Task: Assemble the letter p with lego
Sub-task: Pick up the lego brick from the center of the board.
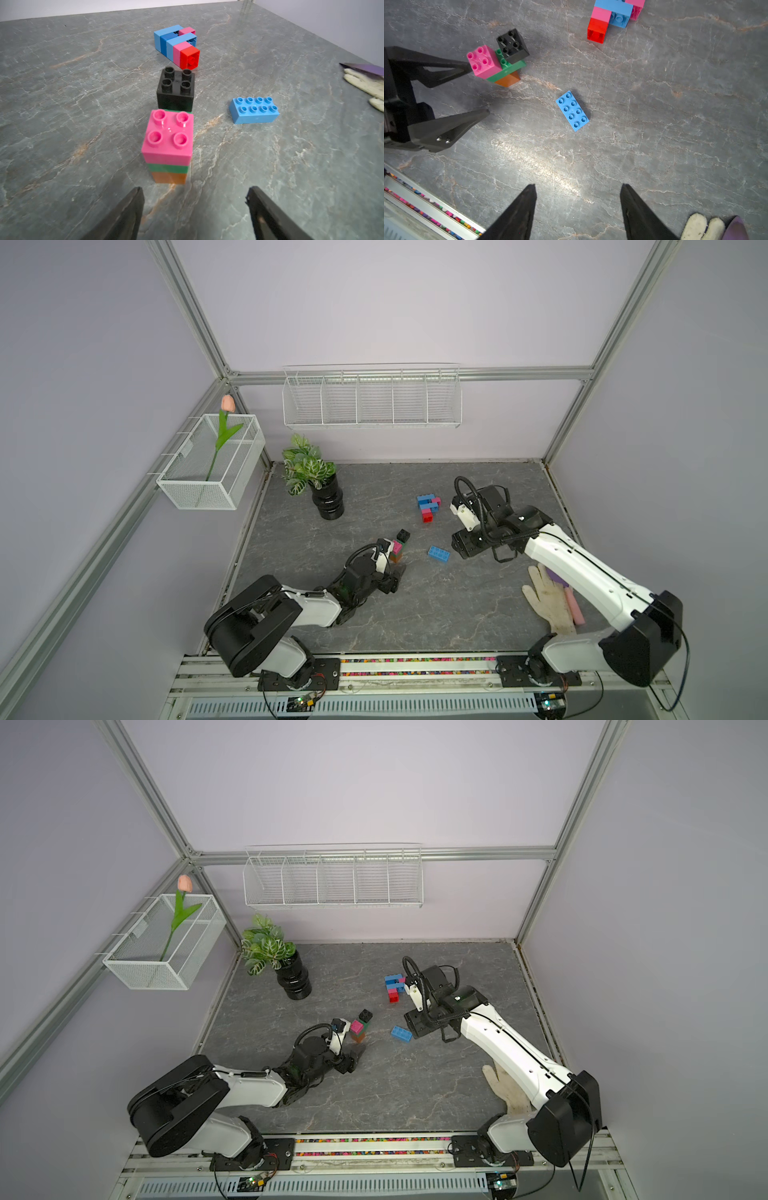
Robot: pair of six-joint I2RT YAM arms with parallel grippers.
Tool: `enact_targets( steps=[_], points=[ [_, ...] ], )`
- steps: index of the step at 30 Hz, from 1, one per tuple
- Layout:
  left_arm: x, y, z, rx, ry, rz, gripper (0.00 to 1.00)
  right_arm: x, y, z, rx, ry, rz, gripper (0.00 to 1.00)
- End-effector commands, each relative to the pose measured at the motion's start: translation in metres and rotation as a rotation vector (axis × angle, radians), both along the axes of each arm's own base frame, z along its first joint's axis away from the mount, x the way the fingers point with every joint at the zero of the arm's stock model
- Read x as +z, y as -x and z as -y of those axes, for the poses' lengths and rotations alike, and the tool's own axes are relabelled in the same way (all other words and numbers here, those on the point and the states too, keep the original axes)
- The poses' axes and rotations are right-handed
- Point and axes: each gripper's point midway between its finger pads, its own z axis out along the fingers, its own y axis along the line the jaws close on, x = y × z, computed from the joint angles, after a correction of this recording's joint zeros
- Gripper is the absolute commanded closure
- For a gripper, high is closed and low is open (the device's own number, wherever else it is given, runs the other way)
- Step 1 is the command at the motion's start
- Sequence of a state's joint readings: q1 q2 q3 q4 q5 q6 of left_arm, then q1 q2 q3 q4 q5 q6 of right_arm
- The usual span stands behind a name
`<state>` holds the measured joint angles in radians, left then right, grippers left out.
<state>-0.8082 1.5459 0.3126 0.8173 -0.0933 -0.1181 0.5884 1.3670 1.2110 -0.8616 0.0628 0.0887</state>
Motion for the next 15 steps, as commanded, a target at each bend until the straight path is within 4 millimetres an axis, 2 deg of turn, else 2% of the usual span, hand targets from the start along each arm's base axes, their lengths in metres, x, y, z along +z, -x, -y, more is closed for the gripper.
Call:
enact_targets(
  steps=[1, 7, 15],
  points=[
    [0.024, -0.022, 0.003, 0.077, 0.071, 0.146, 0.19, -0.002, 0.000, 0.002, -0.034, -0.033, 0.011, 0.32],
    [0.000, -0.037, 0.008, 0.122, 0.079, 0.148, 0.20, -0.018, 0.008, 0.007, -0.043, -0.023, -0.019, 0.32],
    [-0.016, -0.043, 0.015, 0.125, 0.116, 0.167, 0.23, -0.032, 0.011, 0.012, -0.062, -0.008, -0.052, 0.32]
  ],
)
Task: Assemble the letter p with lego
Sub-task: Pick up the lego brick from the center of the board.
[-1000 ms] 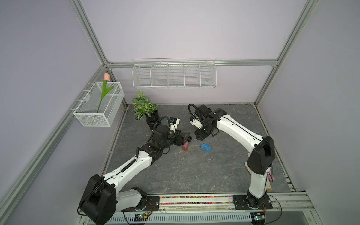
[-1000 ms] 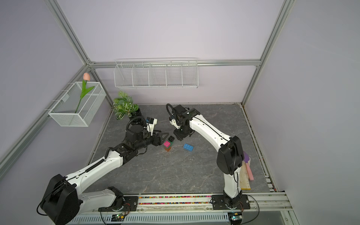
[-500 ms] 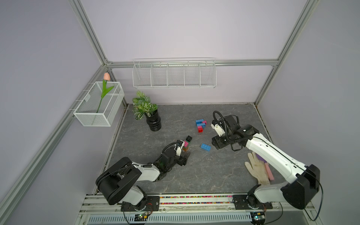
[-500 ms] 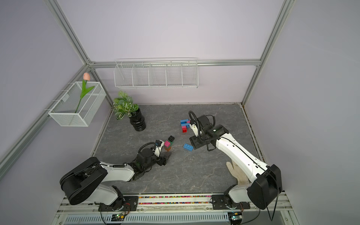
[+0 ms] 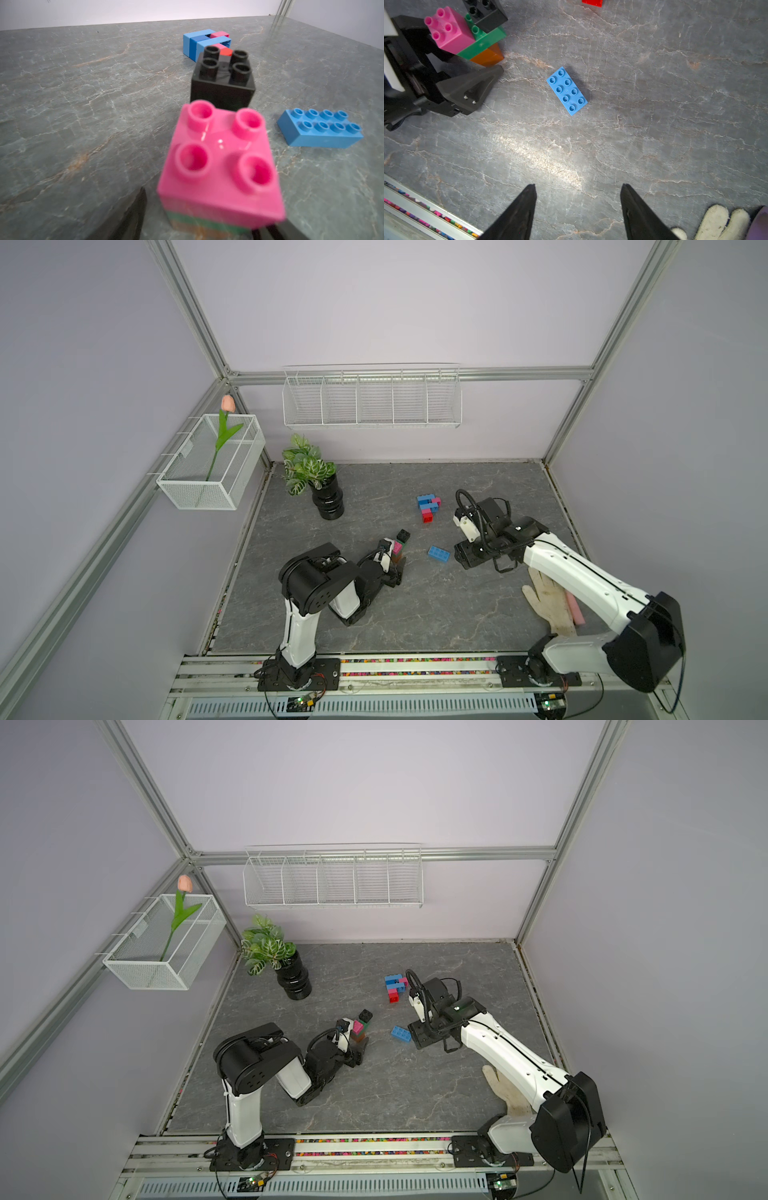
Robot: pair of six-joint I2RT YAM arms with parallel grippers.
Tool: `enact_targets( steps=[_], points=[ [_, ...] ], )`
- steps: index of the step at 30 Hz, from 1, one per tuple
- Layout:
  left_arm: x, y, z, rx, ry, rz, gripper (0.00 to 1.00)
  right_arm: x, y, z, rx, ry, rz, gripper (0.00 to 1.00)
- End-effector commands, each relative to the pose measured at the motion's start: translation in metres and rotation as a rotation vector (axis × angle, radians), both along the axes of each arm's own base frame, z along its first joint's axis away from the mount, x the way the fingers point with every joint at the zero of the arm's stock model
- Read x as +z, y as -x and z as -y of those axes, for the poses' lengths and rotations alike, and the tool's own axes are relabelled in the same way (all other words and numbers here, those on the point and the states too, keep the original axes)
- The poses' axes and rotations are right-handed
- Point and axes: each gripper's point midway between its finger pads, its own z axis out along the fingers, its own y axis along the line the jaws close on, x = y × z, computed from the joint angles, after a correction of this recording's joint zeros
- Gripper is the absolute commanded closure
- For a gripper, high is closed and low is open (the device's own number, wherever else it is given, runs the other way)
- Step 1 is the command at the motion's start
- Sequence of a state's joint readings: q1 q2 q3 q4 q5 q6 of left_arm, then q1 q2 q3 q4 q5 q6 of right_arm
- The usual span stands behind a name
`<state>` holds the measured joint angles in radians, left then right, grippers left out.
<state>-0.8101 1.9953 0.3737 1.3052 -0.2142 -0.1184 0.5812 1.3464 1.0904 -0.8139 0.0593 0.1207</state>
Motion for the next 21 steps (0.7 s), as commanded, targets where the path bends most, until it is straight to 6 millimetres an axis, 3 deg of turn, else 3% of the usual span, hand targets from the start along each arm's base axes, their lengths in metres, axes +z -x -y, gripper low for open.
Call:
enact_targets(
  steps=[1, 12, 21],
  points=[
    [0.020, -0.009, 0.006, 0.017, 0.070, 0.072, 0.24, -0.002, -0.001, 0.001, -0.028, -0.020, -0.005, 0.32],
    [0.025, -0.017, -0.001, 0.057, 0.069, 0.090, 0.29, -0.015, -0.002, -0.002, -0.031, -0.008, -0.043, 0.33],
    [0.026, -0.016, 0.002, 0.045, 0.079, 0.087, 0.42, -0.018, 0.000, -0.001, -0.029, -0.006, -0.055, 0.34]
  ],
)
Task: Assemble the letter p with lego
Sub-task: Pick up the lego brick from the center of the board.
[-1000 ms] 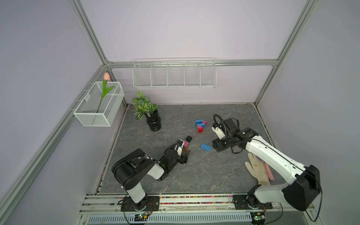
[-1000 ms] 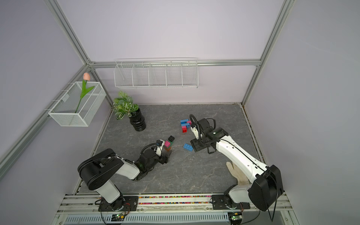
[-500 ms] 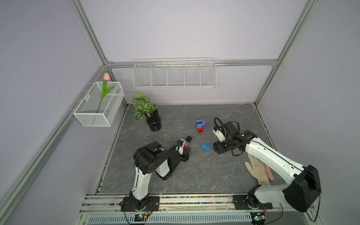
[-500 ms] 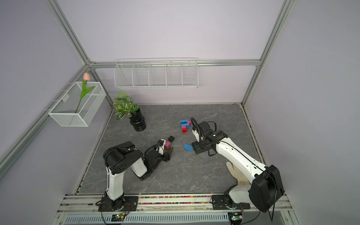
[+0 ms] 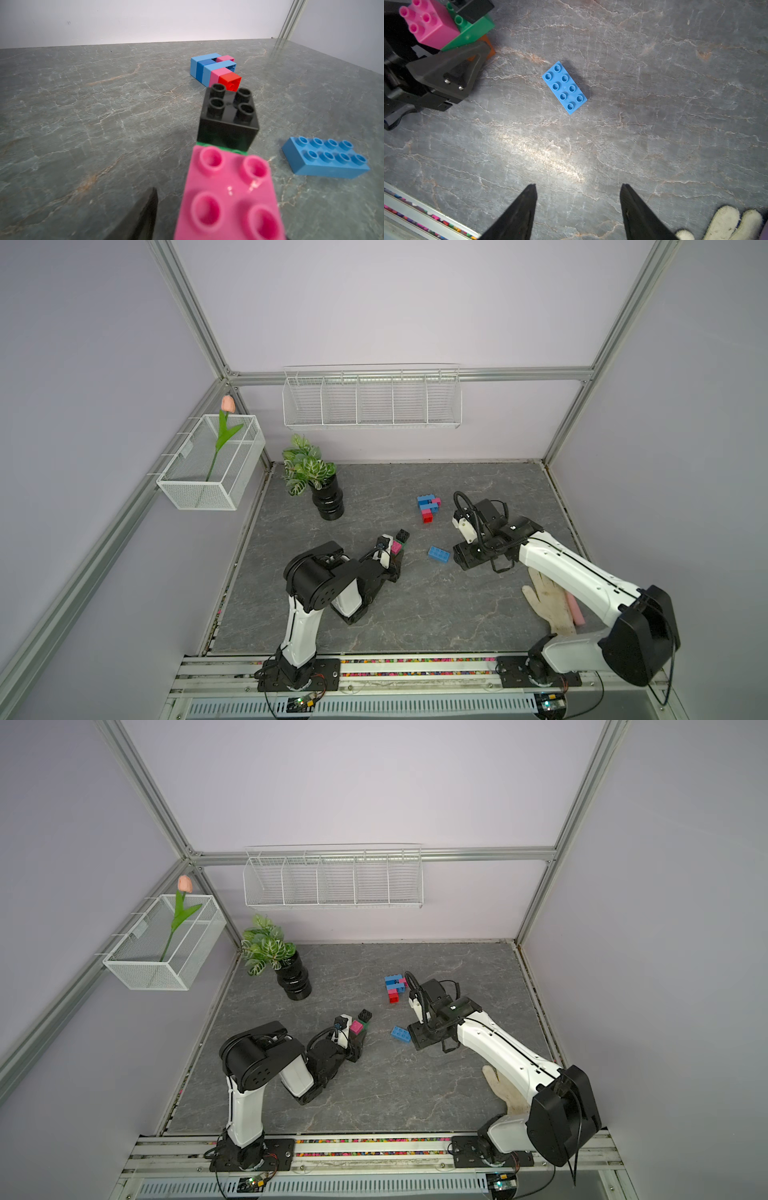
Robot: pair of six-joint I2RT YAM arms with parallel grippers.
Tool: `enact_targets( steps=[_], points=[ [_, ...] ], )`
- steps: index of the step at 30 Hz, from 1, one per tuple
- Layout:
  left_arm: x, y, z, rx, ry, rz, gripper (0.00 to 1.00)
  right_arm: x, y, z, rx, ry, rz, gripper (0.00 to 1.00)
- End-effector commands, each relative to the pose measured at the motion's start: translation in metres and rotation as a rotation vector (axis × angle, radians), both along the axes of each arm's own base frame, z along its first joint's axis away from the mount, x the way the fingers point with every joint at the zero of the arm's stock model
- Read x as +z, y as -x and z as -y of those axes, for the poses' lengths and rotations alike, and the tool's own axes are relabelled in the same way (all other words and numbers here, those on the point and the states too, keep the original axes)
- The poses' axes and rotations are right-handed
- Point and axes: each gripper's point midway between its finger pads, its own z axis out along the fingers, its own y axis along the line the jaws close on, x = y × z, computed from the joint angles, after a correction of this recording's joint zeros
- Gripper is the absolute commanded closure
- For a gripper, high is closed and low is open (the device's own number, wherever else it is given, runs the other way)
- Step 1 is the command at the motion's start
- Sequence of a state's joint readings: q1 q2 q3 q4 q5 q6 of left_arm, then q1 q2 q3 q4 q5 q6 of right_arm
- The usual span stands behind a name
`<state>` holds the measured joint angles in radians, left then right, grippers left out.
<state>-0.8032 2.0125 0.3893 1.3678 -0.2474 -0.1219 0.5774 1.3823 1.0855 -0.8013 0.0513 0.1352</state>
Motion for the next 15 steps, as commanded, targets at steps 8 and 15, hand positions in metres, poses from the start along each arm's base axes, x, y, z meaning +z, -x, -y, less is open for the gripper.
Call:
enact_targets(
  steps=[8, 15],
  points=[
    [0.009, 0.000, 0.003, -0.022, 0.010, 0.030, 0.83, -0.027, -0.002, -0.004, 0.061, 0.043, -0.056, 0.37],
    [0.011, 0.007, -0.010, -0.051, -0.016, -0.006, 0.88, -0.054, -0.026, -0.023, 0.166, 0.089, -0.071, 0.34]
  ],
)
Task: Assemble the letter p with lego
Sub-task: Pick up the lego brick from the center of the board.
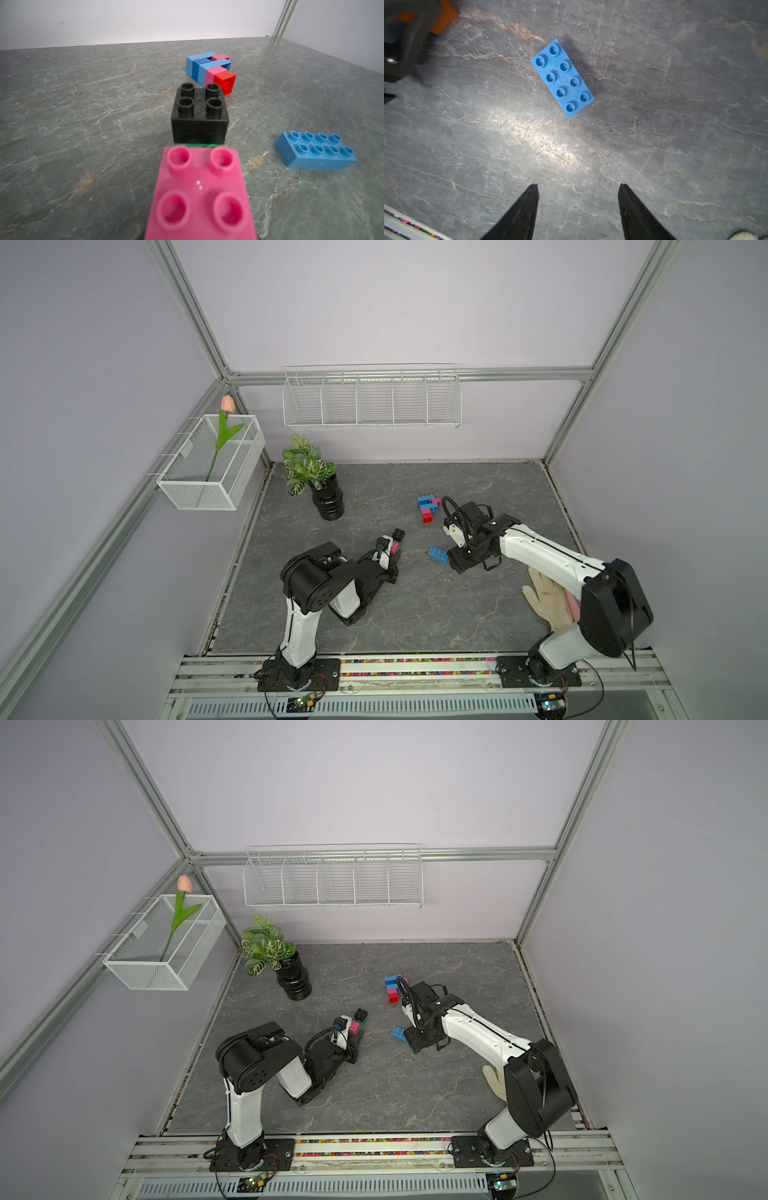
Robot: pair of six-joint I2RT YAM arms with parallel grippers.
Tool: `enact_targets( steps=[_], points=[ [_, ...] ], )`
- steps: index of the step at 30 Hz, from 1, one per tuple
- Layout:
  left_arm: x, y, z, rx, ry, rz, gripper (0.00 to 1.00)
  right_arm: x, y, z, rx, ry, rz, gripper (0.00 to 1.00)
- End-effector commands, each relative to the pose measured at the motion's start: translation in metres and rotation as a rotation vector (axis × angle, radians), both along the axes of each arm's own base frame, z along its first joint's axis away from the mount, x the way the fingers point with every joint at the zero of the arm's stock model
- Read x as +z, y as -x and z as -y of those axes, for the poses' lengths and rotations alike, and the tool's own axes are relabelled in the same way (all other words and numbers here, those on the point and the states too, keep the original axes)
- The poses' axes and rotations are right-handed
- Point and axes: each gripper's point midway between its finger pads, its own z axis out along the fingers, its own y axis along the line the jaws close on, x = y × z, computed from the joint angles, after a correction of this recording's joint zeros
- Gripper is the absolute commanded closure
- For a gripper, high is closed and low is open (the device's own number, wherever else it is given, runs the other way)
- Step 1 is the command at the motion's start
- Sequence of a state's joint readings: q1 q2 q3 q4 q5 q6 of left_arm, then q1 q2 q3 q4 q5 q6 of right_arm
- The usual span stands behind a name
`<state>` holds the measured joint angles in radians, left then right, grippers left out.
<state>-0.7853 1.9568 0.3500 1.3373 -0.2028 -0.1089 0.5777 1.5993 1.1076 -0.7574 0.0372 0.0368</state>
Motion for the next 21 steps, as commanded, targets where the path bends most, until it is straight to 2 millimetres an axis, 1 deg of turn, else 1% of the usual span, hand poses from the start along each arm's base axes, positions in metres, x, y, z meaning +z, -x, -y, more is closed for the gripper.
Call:
enact_targets(
  steps=[1, 5, 11, 17, 21],
  points=[
    [0.009, 0.001, -0.006, -0.025, -0.002, -0.006, 0.88, -0.001, -0.021, -0.016, 0.076, -0.009, 0.045, 0.33],
    [0.016, 0.002, -0.009, -0.034, -0.003, -0.011, 0.89, -0.012, -0.036, -0.031, 0.120, 0.004, 0.037, 0.30],
    [0.021, 0.004, -0.005, -0.063, 0.005, -0.023, 0.89, -0.027, -0.048, -0.048, 0.181, 0.027, 0.012, 0.31],
    [0.024, 0.003, -0.003, -0.072, 0.003, -0.039, 0.89, -0.042, -0.051, -0.053, 0.209, 0.052, -0.029, 0.35],
    [0.026, 0.002, -0.005, -0.065, 0.000, -0.044, 0.89, -0.047, -0.050, -0.053, 0.214, 0.060, -0.039, 0.39]
  ],
)
